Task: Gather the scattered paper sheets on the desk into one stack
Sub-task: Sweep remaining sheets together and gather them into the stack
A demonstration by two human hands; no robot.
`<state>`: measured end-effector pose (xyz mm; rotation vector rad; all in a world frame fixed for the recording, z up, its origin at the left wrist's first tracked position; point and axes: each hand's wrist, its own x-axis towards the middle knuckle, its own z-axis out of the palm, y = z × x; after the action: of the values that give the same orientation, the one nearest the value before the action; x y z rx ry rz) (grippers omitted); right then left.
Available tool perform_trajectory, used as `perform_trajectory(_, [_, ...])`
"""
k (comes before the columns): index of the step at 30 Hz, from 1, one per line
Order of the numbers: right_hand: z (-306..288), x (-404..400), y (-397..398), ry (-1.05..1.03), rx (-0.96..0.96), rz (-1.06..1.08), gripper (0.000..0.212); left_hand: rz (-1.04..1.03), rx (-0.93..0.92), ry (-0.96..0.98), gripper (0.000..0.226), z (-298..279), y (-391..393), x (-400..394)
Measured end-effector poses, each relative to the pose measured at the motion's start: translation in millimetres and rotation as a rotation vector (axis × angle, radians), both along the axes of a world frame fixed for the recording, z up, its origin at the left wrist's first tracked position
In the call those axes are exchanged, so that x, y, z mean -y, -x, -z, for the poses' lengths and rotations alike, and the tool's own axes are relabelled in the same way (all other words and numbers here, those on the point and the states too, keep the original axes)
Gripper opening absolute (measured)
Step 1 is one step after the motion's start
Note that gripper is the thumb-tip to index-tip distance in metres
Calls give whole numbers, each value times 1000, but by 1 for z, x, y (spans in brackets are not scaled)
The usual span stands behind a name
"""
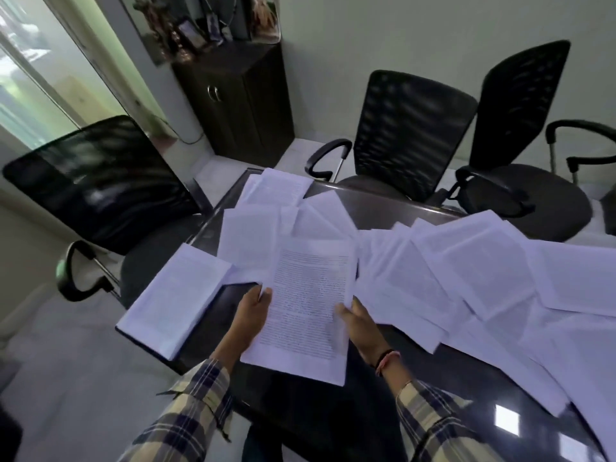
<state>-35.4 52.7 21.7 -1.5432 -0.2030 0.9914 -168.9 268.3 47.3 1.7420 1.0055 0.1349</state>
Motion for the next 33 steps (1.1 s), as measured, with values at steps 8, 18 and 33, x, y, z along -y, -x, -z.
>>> perform_trajectory(8, [23, -235, 87, 288, -35, -83, 25, 31, -262, -176, 48, 26, 68, -253])
perform_trajectory(18, [51, -364, 166, 474, -121, -31, 13, 52, -444, -174, 13, 59, 134, -378])
perform_trajectory(33, [98, -382, 183, 773, 110, 17, 24, 127, -373, -282, 32, 93, 146, -393])
